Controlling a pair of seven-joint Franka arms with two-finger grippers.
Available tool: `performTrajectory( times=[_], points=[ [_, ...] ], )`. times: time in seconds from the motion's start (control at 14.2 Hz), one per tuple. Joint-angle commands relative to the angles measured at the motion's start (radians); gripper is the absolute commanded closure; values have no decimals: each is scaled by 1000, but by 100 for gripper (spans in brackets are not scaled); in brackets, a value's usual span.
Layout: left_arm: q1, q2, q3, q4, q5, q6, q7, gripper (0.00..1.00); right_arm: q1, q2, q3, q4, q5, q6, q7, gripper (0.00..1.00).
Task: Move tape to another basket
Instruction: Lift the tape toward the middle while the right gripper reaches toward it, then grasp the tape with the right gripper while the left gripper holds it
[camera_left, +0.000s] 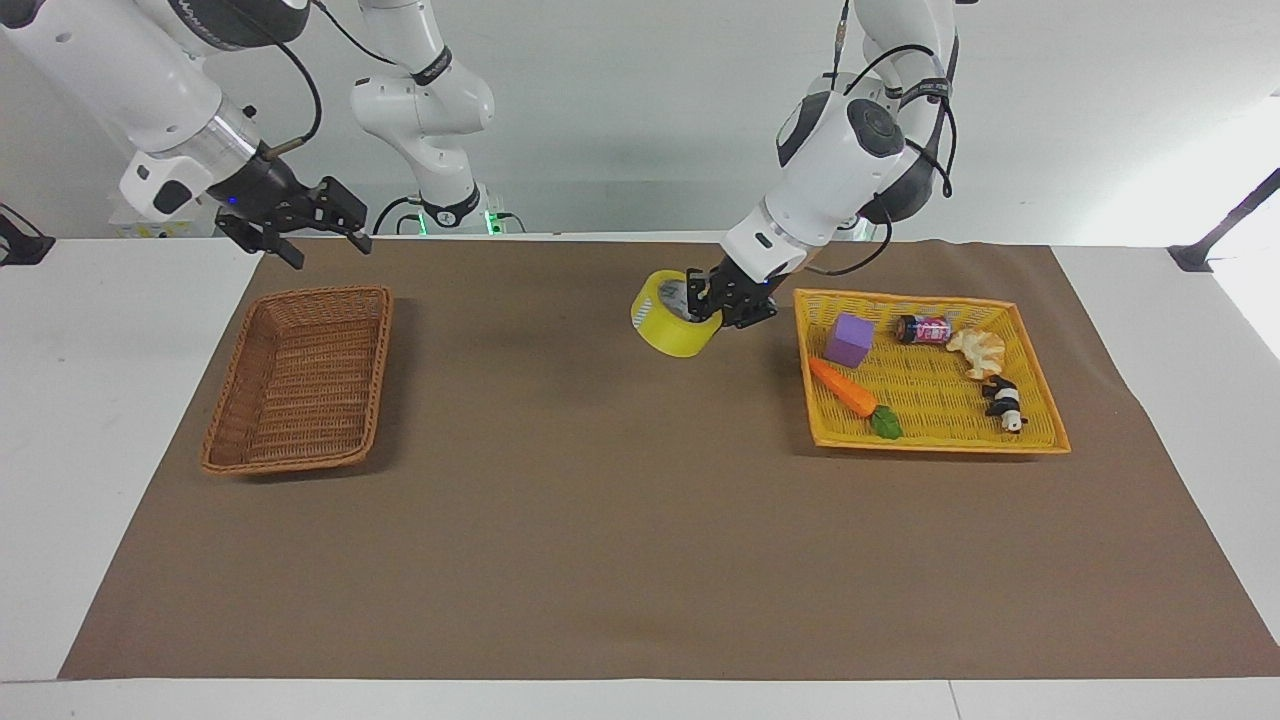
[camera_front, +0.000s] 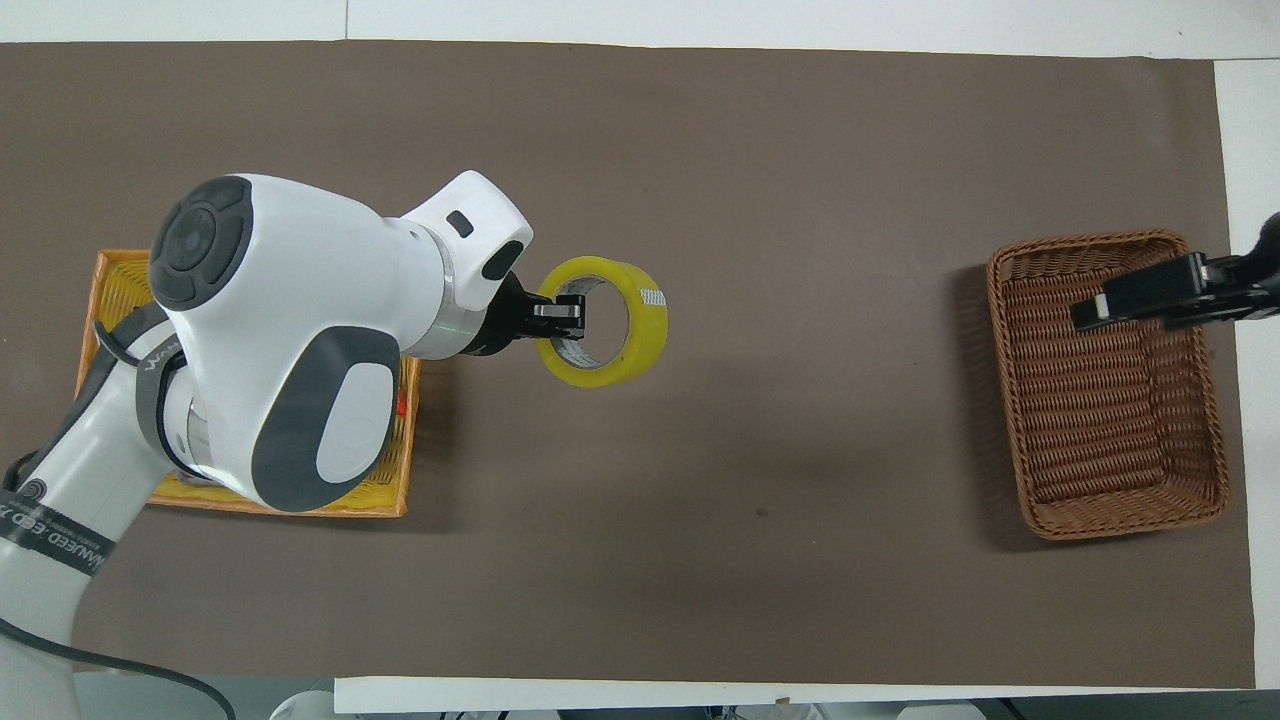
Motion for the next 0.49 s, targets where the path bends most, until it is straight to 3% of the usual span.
performTrajectory(
  times=[0.0, 0.14, 0.28, 0.42],
  points=[
    [-8, 8, 8, 16, -19, 7, 0, 99, 35, -64, 71, -125, 203, 120, -17, 0],
    [-8, 6, 8, 15, -19, 9, -2, 98, 174, -58, 75, -177, 268, 337, -18, 0],
    [-7, 6, 8, 15, -19, 7, 1, 98, 283, -36, 75, -234, 424, 523, -9, 0],
    [-7, 6, 8, 16, -19, 7, 1, 98, 350, -16, 75, -279, 449, 643, -13, 0]
  ],
)
